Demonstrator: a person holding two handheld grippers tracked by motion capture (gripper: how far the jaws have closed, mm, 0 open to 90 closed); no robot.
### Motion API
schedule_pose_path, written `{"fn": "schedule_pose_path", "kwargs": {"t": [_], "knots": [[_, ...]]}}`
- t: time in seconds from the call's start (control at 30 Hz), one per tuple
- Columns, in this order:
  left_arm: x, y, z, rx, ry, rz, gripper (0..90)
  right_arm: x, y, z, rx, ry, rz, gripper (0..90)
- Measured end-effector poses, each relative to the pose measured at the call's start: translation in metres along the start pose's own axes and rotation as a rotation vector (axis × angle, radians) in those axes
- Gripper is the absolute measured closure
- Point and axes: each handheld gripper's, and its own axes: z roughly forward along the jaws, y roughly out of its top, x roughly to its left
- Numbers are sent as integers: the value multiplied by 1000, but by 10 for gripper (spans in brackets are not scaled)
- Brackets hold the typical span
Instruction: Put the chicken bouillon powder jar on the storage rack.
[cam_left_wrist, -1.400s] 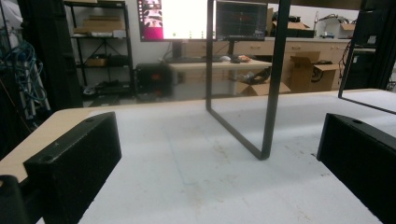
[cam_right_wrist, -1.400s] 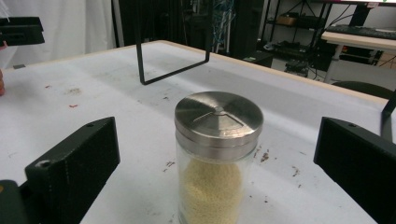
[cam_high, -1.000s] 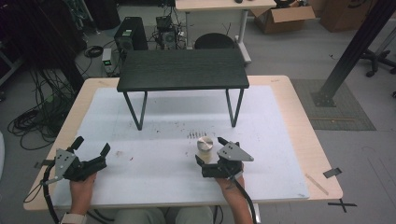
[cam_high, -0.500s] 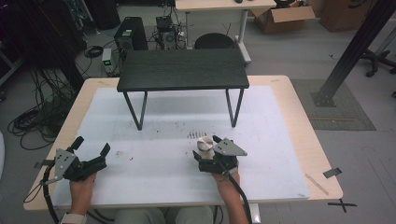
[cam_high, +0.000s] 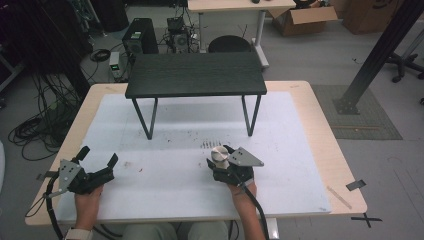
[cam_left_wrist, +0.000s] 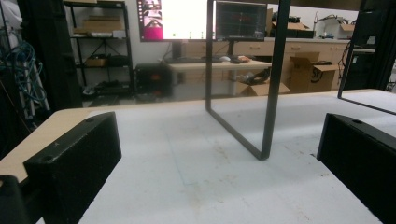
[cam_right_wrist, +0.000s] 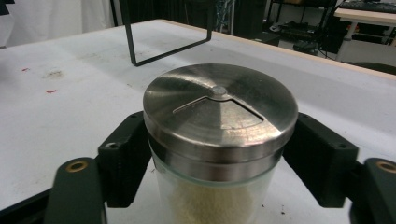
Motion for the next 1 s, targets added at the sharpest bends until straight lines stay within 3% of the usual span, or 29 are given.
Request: {"fn": "schedule_pose_path", "kwargs": {"t": [0.57,1.0], "knots": [[0,0,0,0,0,0,3,-1,2,-1,-15,29,-14,418],[0,0,0,-2,-1,-3,3,-3,10,-4,-13,43,0,422]]}}
